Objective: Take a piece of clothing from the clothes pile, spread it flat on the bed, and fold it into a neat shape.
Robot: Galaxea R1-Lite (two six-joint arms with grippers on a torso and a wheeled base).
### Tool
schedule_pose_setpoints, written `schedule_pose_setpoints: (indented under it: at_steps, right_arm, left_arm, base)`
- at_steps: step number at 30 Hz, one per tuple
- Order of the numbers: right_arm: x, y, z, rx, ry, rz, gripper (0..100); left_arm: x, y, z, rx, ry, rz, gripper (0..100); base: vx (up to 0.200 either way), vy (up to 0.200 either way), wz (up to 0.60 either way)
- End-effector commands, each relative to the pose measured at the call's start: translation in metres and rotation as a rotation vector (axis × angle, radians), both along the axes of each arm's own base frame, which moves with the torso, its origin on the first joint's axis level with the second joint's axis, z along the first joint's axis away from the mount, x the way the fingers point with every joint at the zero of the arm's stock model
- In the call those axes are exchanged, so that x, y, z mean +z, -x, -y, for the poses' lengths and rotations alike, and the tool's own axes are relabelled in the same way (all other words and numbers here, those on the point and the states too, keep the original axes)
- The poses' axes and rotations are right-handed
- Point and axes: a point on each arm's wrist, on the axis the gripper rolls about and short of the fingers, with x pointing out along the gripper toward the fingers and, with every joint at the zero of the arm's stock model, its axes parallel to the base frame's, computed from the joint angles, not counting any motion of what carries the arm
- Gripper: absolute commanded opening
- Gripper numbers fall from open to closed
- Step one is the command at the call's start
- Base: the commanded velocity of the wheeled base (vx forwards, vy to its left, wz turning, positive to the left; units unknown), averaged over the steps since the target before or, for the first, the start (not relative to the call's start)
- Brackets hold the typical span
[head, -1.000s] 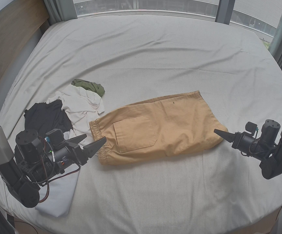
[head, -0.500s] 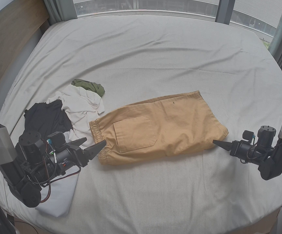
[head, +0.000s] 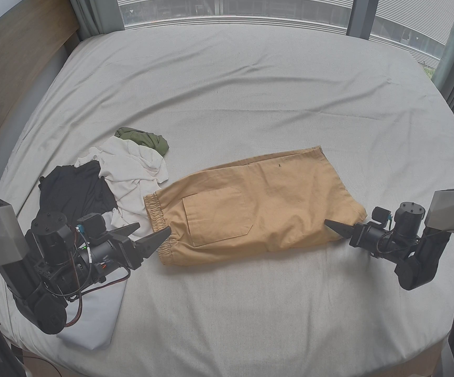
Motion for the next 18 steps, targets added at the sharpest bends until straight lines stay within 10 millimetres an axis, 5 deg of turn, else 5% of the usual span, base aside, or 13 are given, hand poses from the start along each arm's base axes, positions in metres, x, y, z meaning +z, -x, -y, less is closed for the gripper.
schedule_pose_setpoints:
  at_steps: [1,15,16,18]
  right_arm:
    - [-0.0137,-0.0124,-0.0173,0.007,-0.008,-0.005,100]
    - [-0.0042,-0.0209,-0.0212,-0.056,-0.069,0.041,100]
    - [-0.0042,-0.0208,-0.0217,-0.059,-0.067,0.042,0]
    - [-0.0047,-0.0202,-0.0222,-0.059,-0.067,0.039,0]
  left_arm:
    - [0.0001,-0.0005,0.0002,0.000,0.002,0.002,100]
    - [-0.0006,-0.0004,0.0002,0.000,0.001,-0.001,100]
    - [-0.0010,-0.0005,0.0002,0.000,0.001,-0.003,100]
    - [-0.0036,-0.0011,0.0004,0.000,-0.002,-0.011,100]
  base:
    - [0.000,0.000,0.00]
    - [0.000,0.000,0.00]
    - [0.000,0.000,0.00]
    - [0.000,0.000,0.00]
